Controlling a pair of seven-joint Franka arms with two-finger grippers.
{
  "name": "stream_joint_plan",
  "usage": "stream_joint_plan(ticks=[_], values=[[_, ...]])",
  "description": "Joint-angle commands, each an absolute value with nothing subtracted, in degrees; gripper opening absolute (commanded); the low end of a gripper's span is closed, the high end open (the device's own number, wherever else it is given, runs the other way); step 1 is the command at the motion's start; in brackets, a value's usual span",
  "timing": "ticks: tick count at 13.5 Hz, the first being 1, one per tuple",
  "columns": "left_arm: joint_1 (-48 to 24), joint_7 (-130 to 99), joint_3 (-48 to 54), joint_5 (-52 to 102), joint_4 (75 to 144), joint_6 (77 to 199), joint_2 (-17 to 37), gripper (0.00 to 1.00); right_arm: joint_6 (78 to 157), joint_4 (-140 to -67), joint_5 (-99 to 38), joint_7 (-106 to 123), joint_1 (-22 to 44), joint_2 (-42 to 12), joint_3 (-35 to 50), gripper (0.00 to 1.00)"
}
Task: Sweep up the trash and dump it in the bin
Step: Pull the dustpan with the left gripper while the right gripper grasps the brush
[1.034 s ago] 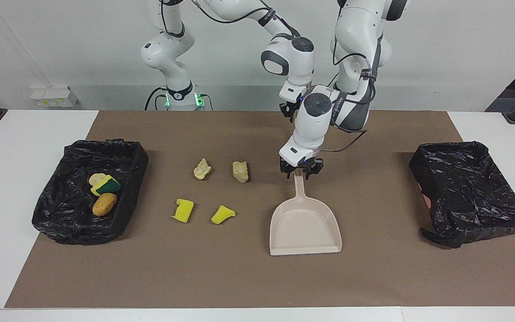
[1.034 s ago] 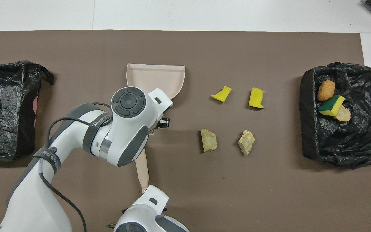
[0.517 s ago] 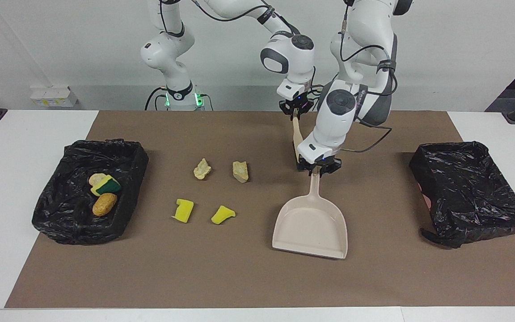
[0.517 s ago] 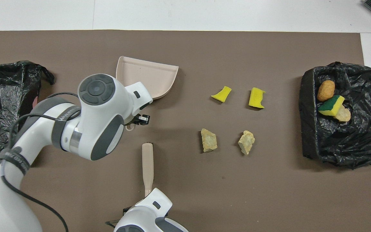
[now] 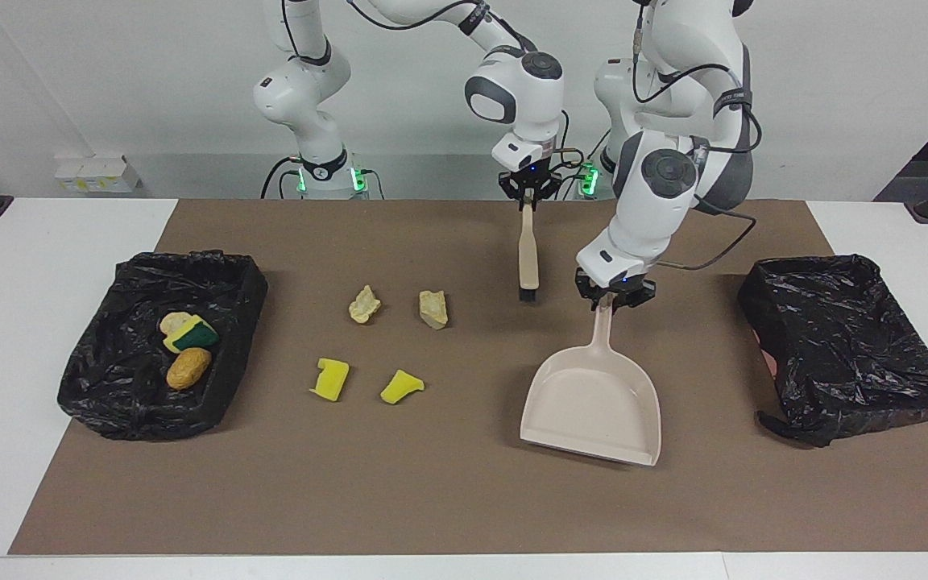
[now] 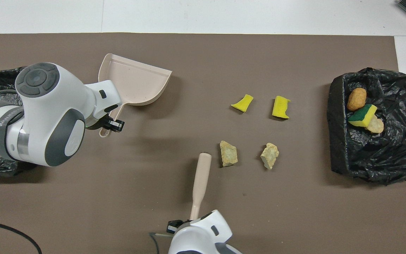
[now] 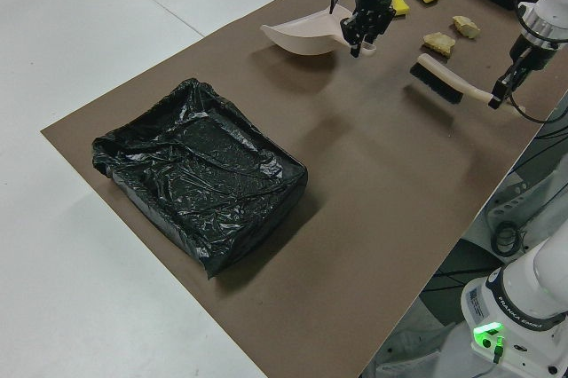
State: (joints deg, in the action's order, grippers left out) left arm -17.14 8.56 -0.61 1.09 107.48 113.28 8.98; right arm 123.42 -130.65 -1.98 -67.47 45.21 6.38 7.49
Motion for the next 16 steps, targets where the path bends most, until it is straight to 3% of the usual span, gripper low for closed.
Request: stream_joint_plan(ticks=[1, 6, 12, 16], values=[[-16.09, 25.49, -0.18, 0.97, 108.1, 112.68, 6.95, 0.0, 120.59, -136.74, -3.34, -67.5, 39.4, 14.3, 7.91, 0.0], [-16.26, 45.57, -0.18, 0.88, 112.92, 110.13, 2.82, 0.0, 112.95, -137.81, -0.1, -67.41, 32.36, 15.29, 7.82, 0.0], [-19.32, 51.06, 0.09, -1.4, 129.7, 118.19, -6.67, 0.0, 113.11, -140.18, 4.12, -57.22, 24.08, 14.94, 7.82, 0.0], [-20.92, 50.54, 0.44, -4.9, 131.75, 122.41, -7.03, 0.0, 114.69, -140.36, 3.08, -54.95, 23.03, 12.75, 8.0, 0.0]])
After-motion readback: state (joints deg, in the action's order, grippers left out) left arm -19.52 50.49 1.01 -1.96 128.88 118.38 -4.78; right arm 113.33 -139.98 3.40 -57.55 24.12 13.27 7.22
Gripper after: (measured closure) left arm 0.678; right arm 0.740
